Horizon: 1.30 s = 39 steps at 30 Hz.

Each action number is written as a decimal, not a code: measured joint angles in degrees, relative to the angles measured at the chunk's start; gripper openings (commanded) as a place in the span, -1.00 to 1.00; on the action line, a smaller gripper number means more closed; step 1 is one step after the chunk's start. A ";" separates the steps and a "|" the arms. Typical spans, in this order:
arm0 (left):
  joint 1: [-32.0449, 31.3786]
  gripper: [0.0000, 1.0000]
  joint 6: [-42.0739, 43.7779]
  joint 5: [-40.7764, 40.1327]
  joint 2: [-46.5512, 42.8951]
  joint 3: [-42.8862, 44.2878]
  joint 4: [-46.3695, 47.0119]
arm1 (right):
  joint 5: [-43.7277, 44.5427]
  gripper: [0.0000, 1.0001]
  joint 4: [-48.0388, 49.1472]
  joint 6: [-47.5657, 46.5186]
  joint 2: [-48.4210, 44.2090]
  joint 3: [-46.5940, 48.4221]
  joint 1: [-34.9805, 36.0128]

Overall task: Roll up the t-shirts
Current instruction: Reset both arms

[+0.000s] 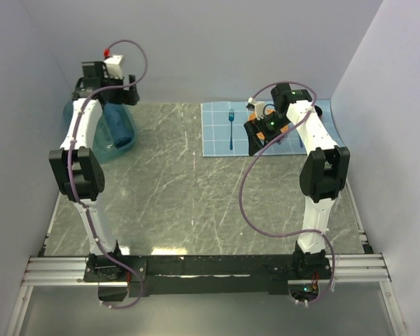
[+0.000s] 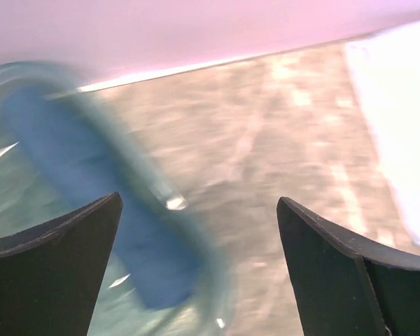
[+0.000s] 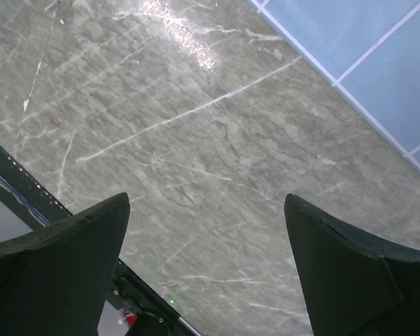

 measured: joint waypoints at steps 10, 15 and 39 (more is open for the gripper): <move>-10.71 0.01 -7.61 1.68 10.51 0.37 -1.51 | 0.28 1.00 1.73 1.42 -0.22 0.07 0.00; -11.58 -0.07 -8.20 -2.82 13.86 0.00 -3.26 | 0.28 1.00 1.97 1.57 -1.27 -1.20 -0.02; -7.67 0.99 -6.49 -2.16 2.32 -13.99 -6.60 | -0.17 1.00 4.04 2.80 -4.09 -1.22 0.11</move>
